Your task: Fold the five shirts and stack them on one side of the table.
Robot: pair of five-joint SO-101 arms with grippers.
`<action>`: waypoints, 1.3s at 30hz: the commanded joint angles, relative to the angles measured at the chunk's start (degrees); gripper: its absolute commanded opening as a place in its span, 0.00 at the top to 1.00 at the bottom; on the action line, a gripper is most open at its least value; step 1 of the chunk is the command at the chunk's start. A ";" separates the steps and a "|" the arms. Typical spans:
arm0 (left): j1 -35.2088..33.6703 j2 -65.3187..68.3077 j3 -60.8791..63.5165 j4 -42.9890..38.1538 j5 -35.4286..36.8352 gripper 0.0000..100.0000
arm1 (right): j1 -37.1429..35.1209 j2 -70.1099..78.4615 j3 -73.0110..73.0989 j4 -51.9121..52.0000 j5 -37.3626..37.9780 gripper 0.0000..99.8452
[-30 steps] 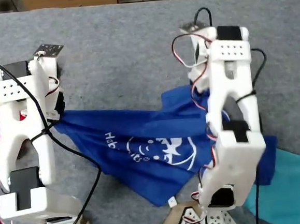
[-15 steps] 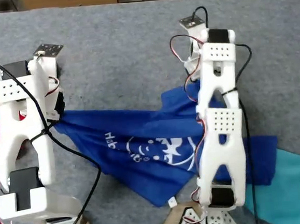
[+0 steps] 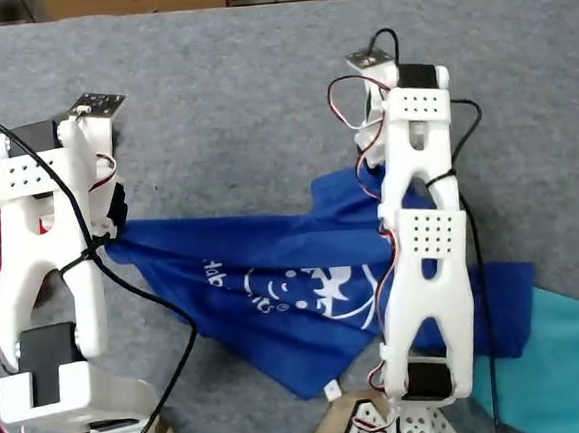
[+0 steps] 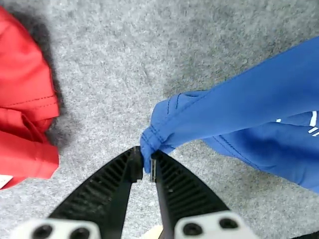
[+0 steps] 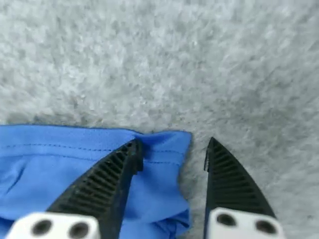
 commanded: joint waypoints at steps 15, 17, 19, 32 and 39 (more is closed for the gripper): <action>3.78 -2.33 -0.44 0.53 -0.35 0.98 | 0.40 -0.66 0.84 1.14 -1.49 0.92; 4.40 -2.33 -0.44 0.53 -0.35 0.98 | 0.40 -0.66 -0.48 1.23 -1.49 0.92; 4.40 -2.33 -0.44 0.53 -0.35 0.98 | 0.75 -0.66 -2.42 1.23 -1.93 0.92; 4.04 -2.33 -0.35 0.44 -0.26 0.98 | 0.57 -0.13 -13.32 -2.55 -3.78 0.99; 3.87 -2.33 -0.35 0.53 2.46 0.98 | 1.71 -0.13 -13.32 -0.88 -5.36 0.96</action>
